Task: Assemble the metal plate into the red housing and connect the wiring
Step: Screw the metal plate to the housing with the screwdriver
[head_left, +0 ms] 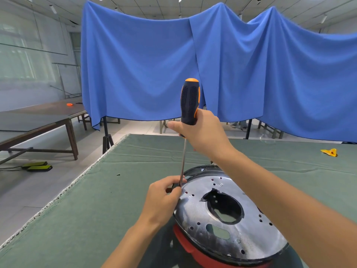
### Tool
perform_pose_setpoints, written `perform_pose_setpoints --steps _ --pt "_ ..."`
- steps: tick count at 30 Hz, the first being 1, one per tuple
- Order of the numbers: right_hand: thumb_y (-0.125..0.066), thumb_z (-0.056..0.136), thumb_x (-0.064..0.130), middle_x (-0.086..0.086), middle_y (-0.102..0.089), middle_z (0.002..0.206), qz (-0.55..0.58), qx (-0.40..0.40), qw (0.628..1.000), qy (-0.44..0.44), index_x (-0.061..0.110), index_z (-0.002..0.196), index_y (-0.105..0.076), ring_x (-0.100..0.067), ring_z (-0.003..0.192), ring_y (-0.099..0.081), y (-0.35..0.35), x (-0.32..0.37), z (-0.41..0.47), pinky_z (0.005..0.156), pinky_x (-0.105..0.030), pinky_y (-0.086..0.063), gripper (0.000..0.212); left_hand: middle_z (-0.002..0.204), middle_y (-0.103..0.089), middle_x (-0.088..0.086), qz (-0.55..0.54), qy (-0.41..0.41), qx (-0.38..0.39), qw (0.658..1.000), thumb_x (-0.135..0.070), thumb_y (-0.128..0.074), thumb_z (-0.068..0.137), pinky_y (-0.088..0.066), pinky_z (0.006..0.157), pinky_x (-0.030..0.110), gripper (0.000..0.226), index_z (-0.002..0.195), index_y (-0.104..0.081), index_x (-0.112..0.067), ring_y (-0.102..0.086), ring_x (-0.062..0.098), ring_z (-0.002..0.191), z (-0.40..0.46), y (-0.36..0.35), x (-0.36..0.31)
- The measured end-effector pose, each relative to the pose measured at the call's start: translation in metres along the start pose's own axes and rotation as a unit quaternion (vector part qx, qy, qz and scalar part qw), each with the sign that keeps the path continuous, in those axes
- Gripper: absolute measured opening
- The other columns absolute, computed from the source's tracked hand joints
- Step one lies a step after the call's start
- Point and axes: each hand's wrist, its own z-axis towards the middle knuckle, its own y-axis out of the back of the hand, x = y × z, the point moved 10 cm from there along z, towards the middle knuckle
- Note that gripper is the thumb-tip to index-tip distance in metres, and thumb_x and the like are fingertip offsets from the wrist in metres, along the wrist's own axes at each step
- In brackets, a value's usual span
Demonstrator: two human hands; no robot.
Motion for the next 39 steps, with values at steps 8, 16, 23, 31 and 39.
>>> perform_pose_setpoints --steps 8,16,23,31,39 --pt "-0.054 0.084 0.009 -0.003 -0.065 0.072 0.144 0.110 0.983 -0.015 0.008 0.078 -0.056 -0.020 0.046 -0.065 -0.017 0.002 -0.006 0.042 -0.029 -0.051 0.007 0.082 -0.073 -0.010 -0.003 0.015 -0.011 1.000 -0.008 -0.049 0.066 -0.051 0.066 0.027 0.030 0.070 -0.072 -0.027 -0.063 0.008 0.068 -0.001 0.002 0.005" --pt "-0.052 0.082 0.011 -0.008 -0.065 0.071 0.107 0.072 0.992 -0.001 0.005 0.077 -0.051 -0.020 0.045 -0.067 -0.011 -0.003 -0.004 0.044 -0.034 -0.054 0.008 0.073 -0.073 -0.005 -0.008 0.017 -0.020 1.000 -0.013 -0.047 0.060 -0.054 0.073 0.038 0.031 0.073 -0.073 -0.024 -0.067 0.018 0.074 0.001 0.005 0.005" --pt "-0.058 0.079 0.013 -0.013 -0.068 0.059 0.087 0.048 0.995 -0.004 0.000 0.076 -0.055 -0.017 0.042 -0.065 -0.006 -0.003 -0.005 0.045 -0.029 -0.056 0.013 0.073 -0.073 -0.001 -0.005 0.015 -0.027 1.000 -0.014 -0.047 0.061 -0.054 0.073 0.044 0.031 0.075 -0.074 -0.019 -0.067 0.025 0.076 0.000 0.005 0.004" --pt "-0.059 0.075 0.027 0.003 -0.042 0.051 -0.079 -0.041 0.996 -0.003 0.019 0.058 -0.034 -0.022 0.051 -0.042 0.005 -0.003 -0.001 0.047 -0.028 -0.033 0.031 0.072 -0.073 0.004 0.004 0.019 -0.016 1.000 -0.014 -0.047 0.062 -0.053 0.066 0.040 0.032 0.067 -0.074 -0.030 -0.063 0.027 0.067 0.001 0.004 0.010" --pt "-0.059 0.079 0.044 0.007 -0.052 0.063 -0.130 -0.065 0.989 -0.002 0.022 0.071 -0.045 -0.021 0.062 -0.050 0.000 0.006 -0.007 0.048 -0.025 -0.026 0.027 0.079 -0.071 -0.008 0.016 -0.016 0.003 1.000 -0.010 -0.074 0.080 -0.056 0.074 0.041 0.018 0.066 -0.073 -0.022 -0.065 0.012 0.072 0.004 0.002 0.006"
